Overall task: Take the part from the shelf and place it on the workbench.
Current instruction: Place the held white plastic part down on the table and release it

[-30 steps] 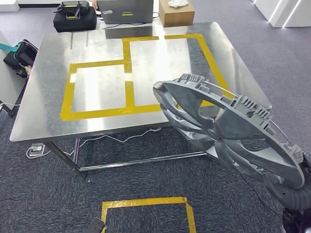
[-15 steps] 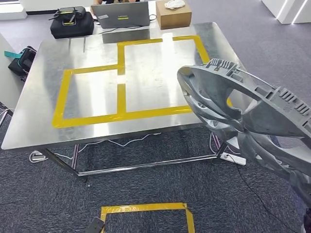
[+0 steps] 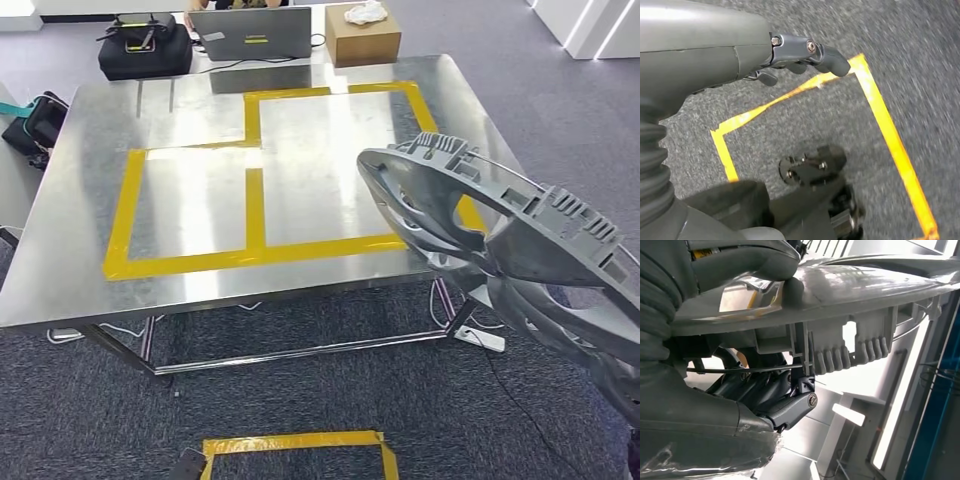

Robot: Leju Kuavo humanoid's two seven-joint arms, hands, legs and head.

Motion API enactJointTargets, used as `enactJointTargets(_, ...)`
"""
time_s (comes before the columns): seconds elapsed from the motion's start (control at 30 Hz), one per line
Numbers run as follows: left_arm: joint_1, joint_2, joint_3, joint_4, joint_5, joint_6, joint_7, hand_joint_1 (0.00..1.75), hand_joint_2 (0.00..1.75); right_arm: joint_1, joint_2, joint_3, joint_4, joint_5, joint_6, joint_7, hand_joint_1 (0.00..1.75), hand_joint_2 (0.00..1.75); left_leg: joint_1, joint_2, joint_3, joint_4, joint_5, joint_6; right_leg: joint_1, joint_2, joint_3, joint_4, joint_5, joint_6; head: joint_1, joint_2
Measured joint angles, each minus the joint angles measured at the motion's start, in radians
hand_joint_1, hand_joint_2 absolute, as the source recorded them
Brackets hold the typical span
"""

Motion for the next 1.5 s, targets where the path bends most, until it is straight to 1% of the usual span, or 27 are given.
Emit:
enactJointTargets(0.07, 0.0, -0.001, 0.002, 0.0, 0.0, 0.0, 0.0, 0.0, 1.75, 0.002, 0.0, -0.004, 0.0, 0.007, -0.005, 0.001, 1.75, 1.75, 0.004, -0.003, 0.001, -0.006, 0.003, -0.006, 0.002, -0.001, 0.011, -0.008, 0.003, -0.012, 0.001, 0.0)
enactJointTargets(0.1, 0.0, -0.002, 0.003, 0.0, 0.0, 0.0, 0.0, 0.0, 1.75, 0.003, 0.0, -0.006, 0.0, 0.015, -0.011, 0.002, 1.75, 1.75, 0.003, -0.004, 0.0, -0.006, 0.002, -0.005, 0.002, -0.001, 0.015, -0.013, 0.004, -0.016, 0.001, 0.0)
enactJointTargets(0.2, 0.002, -0.005, 0.003, 0.0, -0.002, 0.001, 0.0, 0.0, 1.75, 0.011, 0.0, -0.015, 0.0, 0.066, -0.054, 0.002, 1.75, 1.75, 0.001, -0.006, 0.0, -0.006, -0.003, 0.003, 0.002, -0.005, 0.02, -0.025, 0.008, -0.011, 0.001, 0.0)
enactJointTargets(0.27, 0.004, -0.005, 0.004, 0.0, -0.004, 0.004, 0.0, 0.0, 1.75, 0.02, 0.0, -0.022, 0.0, 0.133, -0.112, 0.001, 1.75, 1.75, -0.002, -0.007, 0.001, -0.006, -0.005, 0.008, 0.0, -0.008, 0.018, -0.032, 0.007, -0.007, 0.001, 0.0)
enactJointTargets(0.37, 0.005, -0.006, 0.004, 0.0, -0.01, 0.006, 0.0, 0.0, 1.75, 0.042, 0.001, -0.036, -0.003, 0.258, -0.223, 0.0, 1.75, 1.75, -0.006, -0.007, 0.002, -0.005, -0.007, 0.013, -0.003, -0.009, 0.016, -0.037, 0.006, 0.008, 0.001, 0.0)
enactJointTargets(0.43, 0.006, -0.005, 0.004, 0.0, -0.011, 0.007, 0.0, 0.0, 1.75, 0.058, 0.001, -0.045, -0.005, 0.295, -0.262, 0.002, 1.75, 1.75, -0.011, -0.006, 0.004, -0.005, -0.012, 0.024, -0.007, -0.008, 0.019, -0.047, 0.009, 0.026, 0.0, 0.0)
enactJointTargets(0.5, 0.006, -0.004, 0.004, 0.0, -0.012, 0.009, -0.001, 0.0, 1.75, 0.068, 0.001, -0.049, -0.011, 0.307, -0.276, 0.005, 1.75, 1.75, -0.01, -0.003, 0.023, -0.029, -0.01, 0.04, -0.009, -0.008, 0.026, -0.051, 0.011, 0.038, 0.0, 0.0)
enactJointTargets(0.53, 0.006, -0.005, 0.004, 0.0, -0.012, 0.01, -0.002, 0.0, 1.75, 0.07, 0.001, -0.05, -0.014, 0.312, -0.278, 0.006, 1.75, 1.75, -0.007, -0.001, 0.037, -0.045, -0.005, 0.044, -0.007, -0.009, 0.021, -0.032, 0.001, 0.038, 0.001, 0.0)
enactJointTargets(0.57, 0.005, -0.005, 0.004, 0.0, -0.013, 0.01, -0.002, 0.0, 1.75, 0.073, 0.001, -0.05, -0.016, 0.317, -0.28, 0.007, 1.75, 1.75, -0.004, 0.001, 0.05, -0.059, -0.001, 0.047, -0.005, -0.011, 0.003, 0.011, -0.019, 0.036, 0.003, 0.0)
enactJointTargets(0.63, 0.002, -0.006, 0.004, 0.0, -0.014, 0.011, -0.003, 0.0, 1.75, 0.08, 0.0, -0.051, -0.017, 0.325, -0.285, 0.008, 1.75, 1.75, -0.004, 0.004, 0.063, -0.065, -0.004, 0.049, -0.003, -0.011, -0.076, 0.154, -0.079, 0.033, 0.007, 0.0)
enactJointTargets(0.67, 0.002, -0.006, 0.004, 0.0, -0.014, 0.011, -0.003, 0.0, 1.75, 0.084, 0.0, -0.051, -0.017, 0.327, -0.287, 0.009, 1.75, 1.75, -0.004, 0.004, 0.067, -0.065, -0.008, 0.047, -0.003, -0.011, -0.118, 0.219, -0.098, 0.033, 0.009, 0.0)
enactJointTargets(0.7, 0.003, -0.006, 0.004, 0.0, -0.014, 0.012, -0.003, 0.0, 1.75, 0.088, 0.0, -0.051, -0.017, 0.329, -0.288, 0.01, 1.75, 1.75, -0.003, 0.003, 0.072, -0.064, -0.013, 0.045, -0.004, -0.012, -0.147, 0.254, -0.096, 0.034, 0.009, 0.0)
enactJointTargets(0.73, 0.004, -0.007, 0.004, 0.0, -0.014, 0.012, -0.003, 0.0, 1.75, 0.091, 0.0, -0.051, -0.017, 0.33, -0.29, 0.011, 1.75, 1.75, -0.001, 0.003, 0.079, -0.062, -0.018, 0.04, -0.005, -0.012, -0.156, 0.247, -0.07, 0.035, 0.009, 0.0)
enactJointTargets(0.8, 0.006, -0.007, 0.004, 0.0, -0.014, 0.013, -0.003, 0.0, 1.75, 0.096, 0.0, -0.051, -0.017, 0.332, -0.291, 0.012, 1.75, 1.75, 0.003, 0.001, 0.092, -0.051, -0.034, 0.025, -0.012, -0.014, -0.121, 0.13, 0.022, 0.043, 0.009, 0.0)
enactJointTargets(0.83, 0.006, -0.006, 0.004, 0.0, -0.014, 0.013, -0.003, 0.0, 1.75, 0.097, 0.0, -0.051, -0.017, 0.335, -0.293, 0.011, 1.75, 1.75, 0.004, 0.0, 0.095, -0.043, -0.044, 0.016, -0.014, -0.013, -0.1, 0.074, 0.054, 0.047, 0.011, 0.0)
enactJointTargets(0.87, 0.005, -0.006, 0.004, 0.0, -0.014, 0.013, -0.003, 0.0, 1.75, 0.098, 0.0, -0.051, -0.018, 0.341, -0.297, 0.011, 1.75, 1.75, 0.003, 0.0, 0.095, -0.033, -0.052, 0.009, -0.016, -0.01, -0.083, 0.035, 0.072, 0.047, 0.012, 0.0)
enactJointTargets(0.9, 0.004, -0.005, 0.004, 0.0, -0.014, 0.013, -0.003, 0.0, 1.75, 0.099, 0.0, -0.051, -0.018, 0.351, -0.304, 0.01, 1.75, 1.75, 0.001, -0.001, 0.093, -0.027, -0.057, 0.003, -0.017, -0.007, -0.078, 0.023, 0.074, 0.041, 0.013, 0.0)
enactJointTargets(0.93, 0.003, -0.004, 0.005, 0.0, -0.014, 0.013, -0.003, 0.0, 1.75, 0.1, 0.0, -0.05, -0.019, 0.365, -0.314, 0.011, 1.75, 1.75, 0.0, -0.002, 0.092, -0.023, -0.058, 0.0, -0.016, -0.004, -0.079, 0.027, 0.071, 0.032, 0.012, 0.0)
enactJointTargets(0.97, 0.003, -0.004, 0.005, 0.0, -0.015, 0.013, -0.003, 0.0, 1.75, 0.102, -0.001, -0.051, -0.02, 0.387, -0.327, 0.012, 1.75, 1.75, 0.0, -0.003, 0.091, -0.023, -0.058, -0.003, -0.016, -0.002, -0.08, 0.029, 0.072, 0.022, 0.01, 0.0)
enactJointTargets(1.0, 0.004, -0.004, 0.005, 0.0, -0.016, 0.012, -0.003, 0.0, 1.75, 0.103, -0.002, -0.053, -0.02, 0.414, -0.344, 0.014, 1.75, 1.75, 0.0, -0.003, 0.091, -0.025, -0.056, -0.001, -0.016, -0.002, -0.084, 0.031, 0.073, 0.017, 0.008, 0.0)
enactJointTargets(1.13, 0.003, -0.003, 0.005, 0.0, -0.028, 0.008, -0.001, 0.0, 1.75, 0.109, -0.02, -0.064, -0.021, 0.532, -0.403, 0.038, 1.75, 1.75, 0.0, -0.003, 0.09, -0.029, -0.044, 0.019, -0.016, 0.0, -0.088, 0.031, 0.074, 0.013, 0.006, 0.0)
enactJointTargets(1.27, -0.003, -0.005, 0.005, 0.0, -0.041, -0.001, 0.004, 0.0, 1.75, 0.113, -0.069, -0.075, -0.018, 0.607, -0.412, 0.067, 1.75, 1.75, 0.0, -0.003, 0.095, -0.04, -0.047, 0.029, -0.01, 0.001, -0.088, 0.031, 0.068, 0.003, 0.007, 0.0)
enactJointTargets(1.3, -0.004, -0.006, 0.004, 0.0, -0.046, -0.005, 0.006, 0.0, 1.75, 0.113, -0.086, -0.078, -0.016, 0.617, -0.408, 0.073, 1.75, 1.75, 0.001, -0.002, 0.095, -0.043, -0.048, 0.027, -0.009, 0.001, -0.088, 0.031, 0.068, 0.001, 0.007, 0.0)
enactJointTargets(1.33, -0.006, -0.008, 0.004, 0.0, -0.05, -0.008, 0.009, 0.0, 1.75, 0.112, -0.105, -0.08, -0.013, 0.625, -0.401, 0.081, 1.75, 1.75, 0.001, -0.002, 0.096, -0.044, -0.049, 0.019, -0.009, 0.001, -0.088, 0.031, 0.067, 0.0, 0.007, 0.0)
enactJointTargets(1.43, -0.01, -0.011, 0.003, 0.0, -0.06, -0.019, 0.022, 0.0, 1.75, 0.099, -0.176, -0.085, 0.002, 0.646, -0.369, 0.109, 1.75, 1.75, 0.004, -0.002, 0.096, -0.047, -0.049, -0.017, -0.007, 0.0, -0.087, 0.031, 0.067, -0.001, 0.007, 0.0)
enactJointTargets(1.47, -0.011, -0.012, 0.003, 0.0, -0.061, -0.022, 0.025, 0.0, 1.75, 0.093, -0.201, -0.086, 0.009, 0.659, -0.358, 0.119, 1.75, 1.75, 0.004, -0.003, 0.096, -0.047, -0.049, -0.023, -0.007, 0.0, -0.086, 0.031, 0.067, -0.002, 0.007, 0.0)
enactJointTargets(1.5, -0.013, -0.014, 0.003, 0.0, -0.061, -0.025, 0.026, 0.0, 1.75, 0.087, -0.225, -0.085, 0.018, 0.675, -0.347, 0.128, 1.75, 1.75, 0.004, -0.003, 0.096, -0.046, -0.049, -0.024, -0.008, -0.001, -0.085, 0.03, 0.068, -0.001, 0.007, 0.0)
